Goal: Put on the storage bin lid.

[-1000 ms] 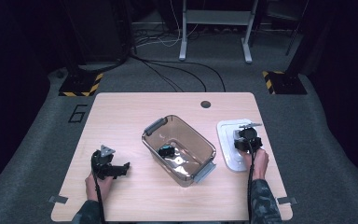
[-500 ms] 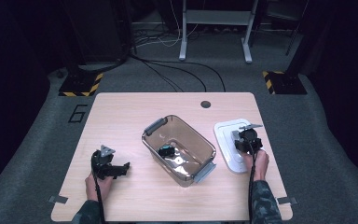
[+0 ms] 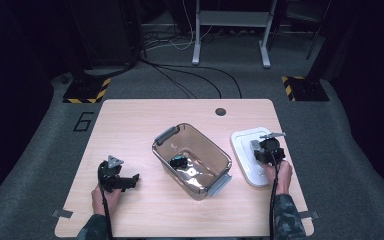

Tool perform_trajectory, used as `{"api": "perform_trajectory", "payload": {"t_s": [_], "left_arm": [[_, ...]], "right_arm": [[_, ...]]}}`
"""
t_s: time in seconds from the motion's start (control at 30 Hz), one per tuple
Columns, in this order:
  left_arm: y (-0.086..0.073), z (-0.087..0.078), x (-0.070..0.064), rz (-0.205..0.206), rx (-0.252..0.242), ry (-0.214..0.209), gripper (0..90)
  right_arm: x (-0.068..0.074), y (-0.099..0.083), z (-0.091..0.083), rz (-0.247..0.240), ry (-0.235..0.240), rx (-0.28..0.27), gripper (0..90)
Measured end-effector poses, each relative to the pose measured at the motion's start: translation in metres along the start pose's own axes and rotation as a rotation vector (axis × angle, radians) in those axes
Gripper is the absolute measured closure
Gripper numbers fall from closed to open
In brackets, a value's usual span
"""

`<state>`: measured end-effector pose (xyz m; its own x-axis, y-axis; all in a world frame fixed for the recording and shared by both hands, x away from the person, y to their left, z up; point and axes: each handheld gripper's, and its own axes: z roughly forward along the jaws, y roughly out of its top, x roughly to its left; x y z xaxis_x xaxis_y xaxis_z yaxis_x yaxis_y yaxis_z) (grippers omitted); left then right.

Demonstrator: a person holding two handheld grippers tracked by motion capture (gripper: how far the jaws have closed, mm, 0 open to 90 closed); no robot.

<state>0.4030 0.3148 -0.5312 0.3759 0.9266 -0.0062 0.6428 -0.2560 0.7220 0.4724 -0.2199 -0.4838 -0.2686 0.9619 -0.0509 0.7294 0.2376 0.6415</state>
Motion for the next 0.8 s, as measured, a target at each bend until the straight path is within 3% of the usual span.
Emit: {"api": "perform_trajectory", "payload": {"t_s": [0.8], "left_arm": [[0.000,0.000,0.000,-0.001,0.000,0.000,0.0]], "right_arm": [[0.005,0.021,-0.035,-0.048,0.019,-0.037,67.0]]}}
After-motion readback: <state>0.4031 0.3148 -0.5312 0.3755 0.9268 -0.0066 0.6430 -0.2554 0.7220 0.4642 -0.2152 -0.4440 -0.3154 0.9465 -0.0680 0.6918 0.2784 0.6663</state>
